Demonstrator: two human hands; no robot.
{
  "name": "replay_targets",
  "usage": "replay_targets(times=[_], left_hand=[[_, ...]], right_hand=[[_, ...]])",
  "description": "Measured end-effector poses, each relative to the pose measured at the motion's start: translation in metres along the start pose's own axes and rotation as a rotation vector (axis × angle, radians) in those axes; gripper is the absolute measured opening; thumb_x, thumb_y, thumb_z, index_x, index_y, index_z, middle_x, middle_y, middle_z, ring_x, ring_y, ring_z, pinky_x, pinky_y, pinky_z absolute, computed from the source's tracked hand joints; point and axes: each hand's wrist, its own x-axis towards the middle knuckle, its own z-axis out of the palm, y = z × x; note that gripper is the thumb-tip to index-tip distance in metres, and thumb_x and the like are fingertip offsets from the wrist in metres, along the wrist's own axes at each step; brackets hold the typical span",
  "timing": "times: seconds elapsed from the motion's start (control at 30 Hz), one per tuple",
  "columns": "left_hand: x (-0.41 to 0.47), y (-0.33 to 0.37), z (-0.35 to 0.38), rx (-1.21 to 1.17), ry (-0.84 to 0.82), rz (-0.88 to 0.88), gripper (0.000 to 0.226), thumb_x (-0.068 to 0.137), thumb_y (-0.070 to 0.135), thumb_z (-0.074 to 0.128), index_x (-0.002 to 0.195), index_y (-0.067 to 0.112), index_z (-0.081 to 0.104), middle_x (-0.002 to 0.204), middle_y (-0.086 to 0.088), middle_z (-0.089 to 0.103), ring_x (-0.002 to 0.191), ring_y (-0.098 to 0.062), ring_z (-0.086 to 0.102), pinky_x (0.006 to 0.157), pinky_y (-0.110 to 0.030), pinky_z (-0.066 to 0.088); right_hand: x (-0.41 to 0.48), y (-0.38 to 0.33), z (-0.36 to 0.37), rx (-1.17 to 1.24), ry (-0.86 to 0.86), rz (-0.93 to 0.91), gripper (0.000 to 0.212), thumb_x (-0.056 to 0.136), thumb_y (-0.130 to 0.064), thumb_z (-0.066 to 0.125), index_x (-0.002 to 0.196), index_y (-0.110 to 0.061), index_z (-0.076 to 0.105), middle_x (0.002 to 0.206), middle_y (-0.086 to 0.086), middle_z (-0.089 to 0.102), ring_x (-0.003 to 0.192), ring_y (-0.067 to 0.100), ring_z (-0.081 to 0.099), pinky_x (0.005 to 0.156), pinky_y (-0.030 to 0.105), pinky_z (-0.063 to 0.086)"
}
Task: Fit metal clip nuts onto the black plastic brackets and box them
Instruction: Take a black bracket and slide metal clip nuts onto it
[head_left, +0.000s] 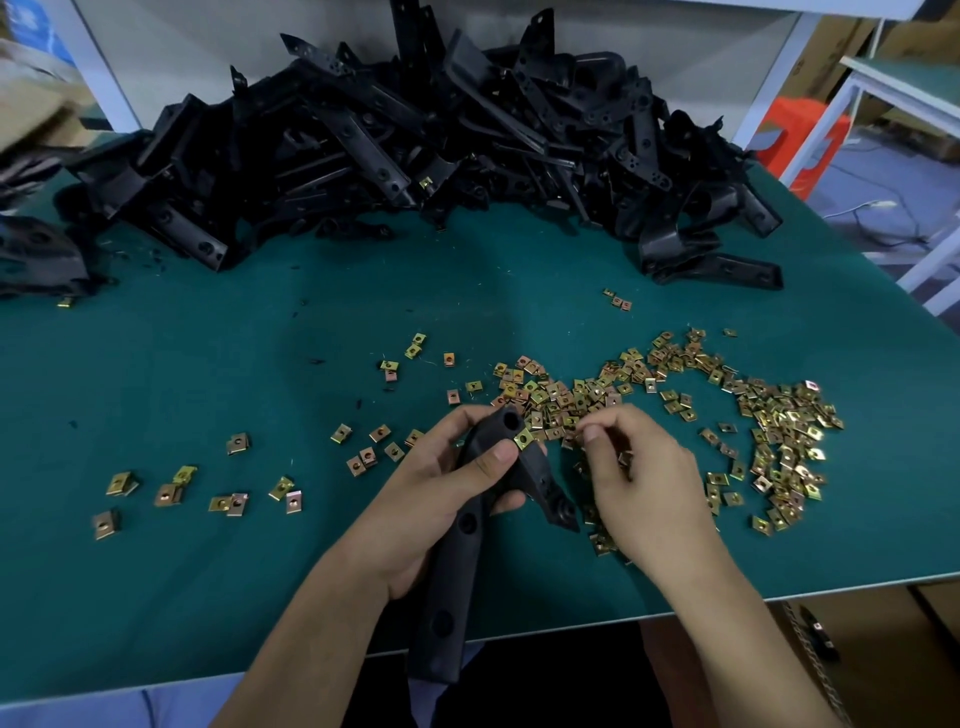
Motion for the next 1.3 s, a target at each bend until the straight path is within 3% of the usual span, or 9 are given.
replay_targets(times=[0.13, 0.27, 0.5, 0.6, 0.73, 0.9, 1.17, 1.3], left_hand=[[0.0, 0.0, -0.001, 0.002, 0.0, -0.007, 0.019, 0.084, 0.023, 0.074, 0.103, 0.024, 0.073, 0.1, -0.002, 0.072, 0.092, -0.015, 0.071, 0.076, -0.024, 0.058], [0.0, 0.0, 0.0, -0.003, 0.012, -0.012, 0.02, 0.082, 0.023, 0.075, 0.102, 0.026, 0.074, 0.1, -0.001, 0.073, 0.092, -0.014, 0.071, 0.075, -0.024, 0.058], [0.0, 0.0, 0.001, -0.032, 0.019, -0.011, 0.025, 0.084, 0.017, 0.072, 0.109, 0.016, 0.068, 0.1, -0.006, 0.071, 0.087, -0.015, 0.07, 0.071, -0.023, 0.058], [0.0, 0.001, 0.002, -0.032, 0.012, -0.007, 0.026, 0.085, 0.016, 0.071, 0.11, 0.015, 0.067, 0.098, -0.006, 0.071, 0.084, -0.014, 0.07, 0.07, -0.022, 0.058], [0.0, 0.001, 0.001, -0.022, 0.011, -0.009, 0.021, 0.084, 0.018, 0.072, 0.105, 0.02, 0.071, 0.099, -0.004, 0.072, 0.088, -0.014, 0.071, 0.072, -0.023, 0.058], [-0.001, 0.001, 0.001, -0.023, 0.011, -0.004, 0.021, 0.084, 0.019, 0.072, 0.105, 0.019, 0.071, 0.1, -0.005, 0.072, 0.089, -0.015, 0.071, 0.072, -0.023, 0.058], [-0.001, 0.002, 0.001, -0.002, 0.0, -0.012, 0.017, 0.086, 0.021, 0.072, 0.102, 0.024, 0.073, 0.101, -0.003, 0.073, 0.091, -0.013, 0.071, 0.074, -0.023, 0.058], [-0.001, 0.002, 0.001, -0.009, 0.002, -0.017, 0.017, 0.085, 0.021, 0.073, 0.101, 0.026, 0.074, 0.1, -0.002, 0.073, 0.091, -0.013, 0.071, 0.074, -0.023, 0.058]], right_hand=[[-0.002, -0.001, -0.008, 0.224, -0.035, 0.072, 0.023, 0.096, -0.013, 0.061, 0.102, -0.034, 0.071, 0.082, -0.022, 0.07, 0.075, 0.0, 0.065, 0.063, 0.011, 0.045], [-0.003, -0.002, -0.013, 0.316, -0.076, 0.13, 0.026, 0.088, -0.006, 0.069, 0.086, -0.031, 0.076, 0.079, -0.015, 0.073, 0.075, 0.0, 0.067, 0.068, 0.007, 0.047], [-0.006, -0.003, -0.013, 0.16, -0.005, 0.084, 0.026, 0.083, -0.012, 0.07, 0.084, -0.037, 0.072, 0.079, -0.017, 0.069, 0.065, -0.001, 0.059, 0.057, 0.01, 0.042], [-0.005, -0.002, -0.012, 0.213, -0.041, 0.109, 0.03, 0.085, -0.006, 0.07, 0.09, -0.035, 0.075, 0.082, -0.013, 0.071, 0.076, 0.001, 0.064, 0.066, 0.008, 0.046], [-0.005, -0.002, -0.013, 0.253, -0.103, 0.134, 0.033, 0.084, -0.002, 0.069, 0.091, -0.032, 0.078, 0.087, -0.012, 0.074, 0.082, 0.0, 0.067, 0.076, 0.016, 0.052], [-0.005, -0.004, -0.015, 0.157, -0.083, 0.067, 0.037, 0.081, 0.002, 0.07, 0.085, -0.034, 0.077, 0.089, -0.013, 0.067, 0.086, -0.005, 0.06, 0.071, 0.004, 0.042], [-0.004, -0.005, -0.016, 0.123, -0.078, 0.075, 0.034, 0.08, -0.002, 0.076, 0.074, -0.035, 0.077, 0.084, -0.015, 0.071, 0.08, -0.004, 0.064, 0.068, 0.005, 0.044], [-0.004, -0.006, -0.016, 0.135, -0.088, 0.12, 0.015, 0.079, -0.021, 0.084, 0.078, -0.034, 0.079, 0.075, -0.018, 0.072, 0.074, -0.005, 0.064, 0.064, 0.004, 0.043]])
